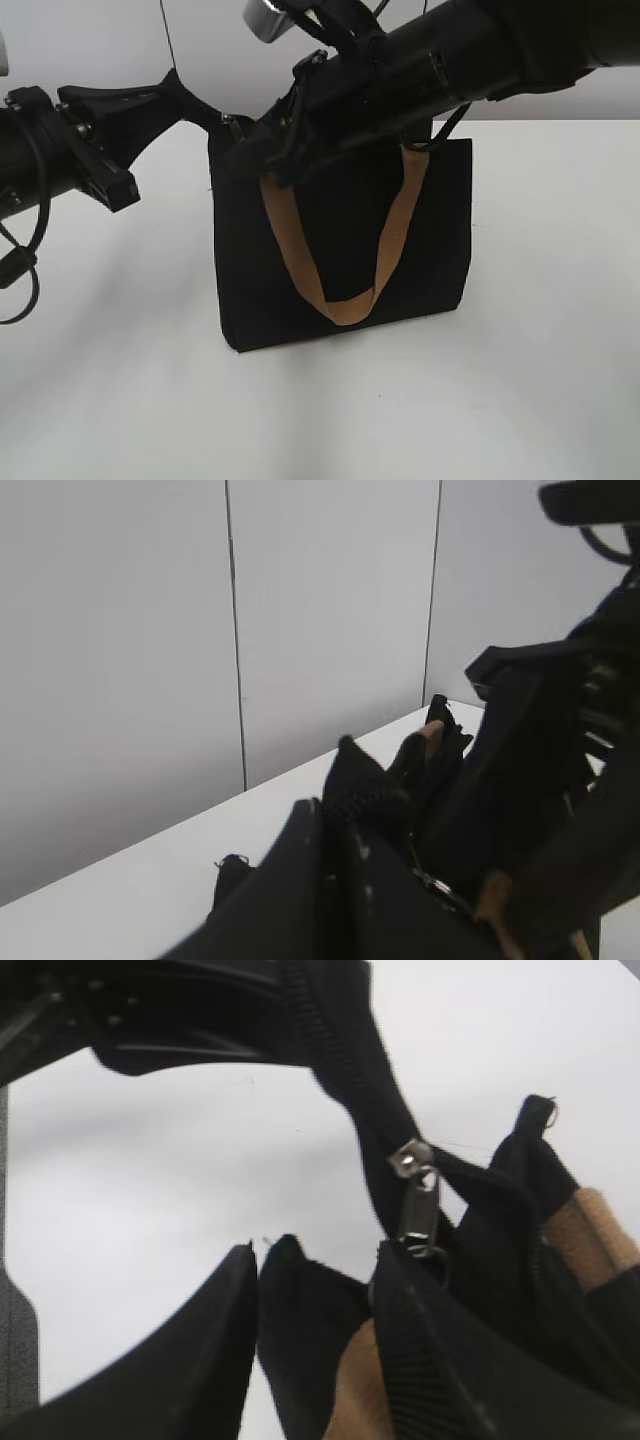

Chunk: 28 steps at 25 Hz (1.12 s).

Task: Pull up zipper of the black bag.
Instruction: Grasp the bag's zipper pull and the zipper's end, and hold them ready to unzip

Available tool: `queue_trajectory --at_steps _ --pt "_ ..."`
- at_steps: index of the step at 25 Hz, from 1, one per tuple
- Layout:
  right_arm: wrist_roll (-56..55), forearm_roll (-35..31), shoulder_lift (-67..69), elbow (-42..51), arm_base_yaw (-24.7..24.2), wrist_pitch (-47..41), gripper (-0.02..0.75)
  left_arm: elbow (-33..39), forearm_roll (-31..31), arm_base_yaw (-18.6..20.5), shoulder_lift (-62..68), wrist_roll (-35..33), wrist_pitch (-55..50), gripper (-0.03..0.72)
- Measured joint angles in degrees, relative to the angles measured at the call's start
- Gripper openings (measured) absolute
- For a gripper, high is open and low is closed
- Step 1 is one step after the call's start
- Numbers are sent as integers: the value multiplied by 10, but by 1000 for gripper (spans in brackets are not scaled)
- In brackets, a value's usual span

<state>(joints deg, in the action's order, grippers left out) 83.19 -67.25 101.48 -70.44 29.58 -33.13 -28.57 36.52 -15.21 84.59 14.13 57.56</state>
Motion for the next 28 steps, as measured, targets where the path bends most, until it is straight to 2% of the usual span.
queue_trajectory --at_steps 7,9,14,22,25,28 --pt "-19 -17 22 -5 0 40 288 0 0 0 0 1 0 3" --pt "-21 -29 25 -5 0 46 244 0 0 0 0 1 0 3" --pt "-22 -40 28 -5 0 55 67 0 0 0 0 1 0 3" --pt "-25 -40 28 -5 0 55 59 0 0 0 0 1 -34 3" --pt "-31 -22 19 -5 0 55 57 0 -6 0 0 1 -77 3" --pt "-55 10 4 -5 -2 54 55 0 -41 -1 0 1 -147 3"
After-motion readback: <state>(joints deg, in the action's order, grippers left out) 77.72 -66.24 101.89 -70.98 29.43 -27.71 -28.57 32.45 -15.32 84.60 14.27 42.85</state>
